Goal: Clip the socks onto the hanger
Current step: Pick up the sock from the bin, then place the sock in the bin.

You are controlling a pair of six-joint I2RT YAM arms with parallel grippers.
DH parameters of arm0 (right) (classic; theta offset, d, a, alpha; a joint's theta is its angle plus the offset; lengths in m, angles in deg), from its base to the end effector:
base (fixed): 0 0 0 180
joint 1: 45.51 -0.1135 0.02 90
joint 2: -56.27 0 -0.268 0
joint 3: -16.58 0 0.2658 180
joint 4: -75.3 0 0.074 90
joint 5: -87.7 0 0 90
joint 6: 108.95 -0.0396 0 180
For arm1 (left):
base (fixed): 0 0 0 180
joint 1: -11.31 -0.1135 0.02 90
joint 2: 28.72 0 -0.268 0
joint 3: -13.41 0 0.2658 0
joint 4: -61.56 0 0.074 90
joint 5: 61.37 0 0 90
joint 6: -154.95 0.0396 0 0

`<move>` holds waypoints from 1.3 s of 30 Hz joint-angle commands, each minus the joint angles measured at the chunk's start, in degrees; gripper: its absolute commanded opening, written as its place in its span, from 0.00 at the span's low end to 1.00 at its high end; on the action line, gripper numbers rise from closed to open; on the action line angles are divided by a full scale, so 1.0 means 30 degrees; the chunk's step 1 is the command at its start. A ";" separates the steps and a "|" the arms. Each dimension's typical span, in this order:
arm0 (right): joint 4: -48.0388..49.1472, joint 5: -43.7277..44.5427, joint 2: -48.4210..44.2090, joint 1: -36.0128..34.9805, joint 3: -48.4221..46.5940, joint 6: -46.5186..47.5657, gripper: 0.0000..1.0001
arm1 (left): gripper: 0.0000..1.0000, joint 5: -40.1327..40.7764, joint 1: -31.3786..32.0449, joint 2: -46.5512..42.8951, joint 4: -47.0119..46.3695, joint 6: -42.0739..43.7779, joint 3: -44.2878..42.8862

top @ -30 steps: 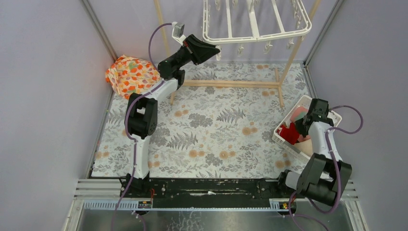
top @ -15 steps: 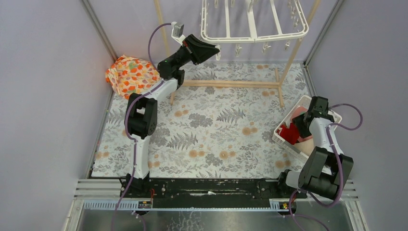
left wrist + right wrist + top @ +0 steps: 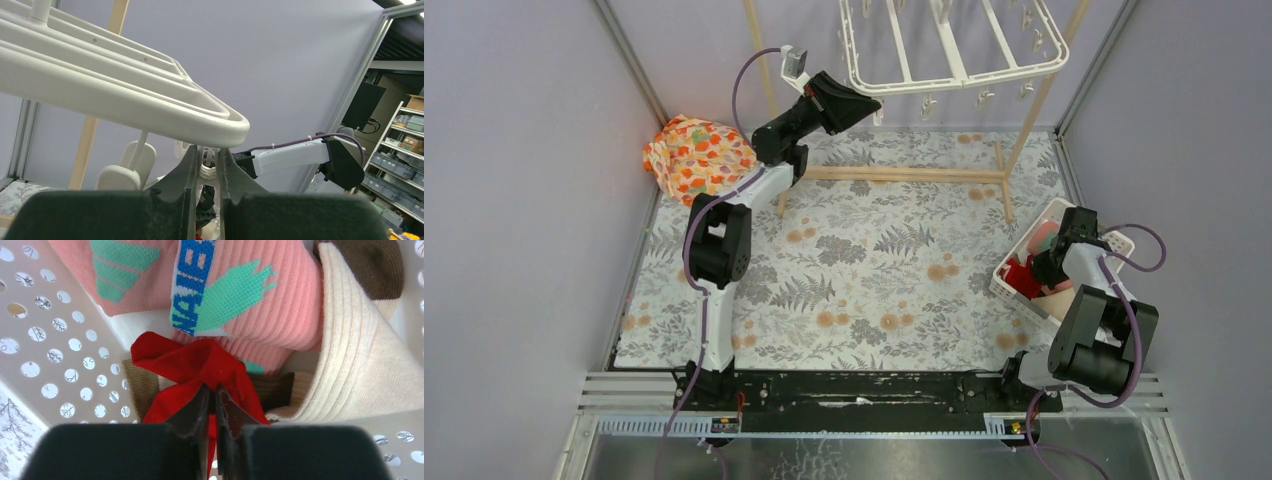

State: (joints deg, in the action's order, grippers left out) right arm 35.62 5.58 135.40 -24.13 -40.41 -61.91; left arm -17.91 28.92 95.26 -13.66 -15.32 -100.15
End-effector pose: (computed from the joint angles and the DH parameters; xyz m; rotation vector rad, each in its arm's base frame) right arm 0.2486 -0.1032 0.1767 1.4405 2.2046 -0.0544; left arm 0.4434 -0.1709 0.3793 0.5389 0.8895 -1.7535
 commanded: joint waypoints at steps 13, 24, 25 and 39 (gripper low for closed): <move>-0.1546 0.1616 -0.6851 0.0069 -0.2498 0.2935 0.00 | 0.00 -0.0090 -0.0010 -0.0057 -0.0986 -0.0017 -0.0403; -0.2101 0.3202 -0.8072 0.0073 -0.5150 0.4939 0.00 | 0.00 -0.0016 -0.0011 -0.0019 -0.1015 -0.0092 -0.0452; -0.2192 0.2757 -0.7965 0.0077 -0.5376 0.5006 0.00 | 0.00 -0.0013 -0.0024 -0.0001 -0.1016 -0.0107 -0.0467; -0.1583 -0.5087 -0.8181 0.0042 -0.4184 0.1758 0.00 | 0.00 -0.0137 -0.0009 0.0183 -0.0658 0.0292 -0.0463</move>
State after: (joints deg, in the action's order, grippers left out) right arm 28.50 -1.18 112.65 -24.10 -55.36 -52.49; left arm -17.89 28.92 95.28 -13.66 -15.30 -100.17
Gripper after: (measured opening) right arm 0.020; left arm 0.175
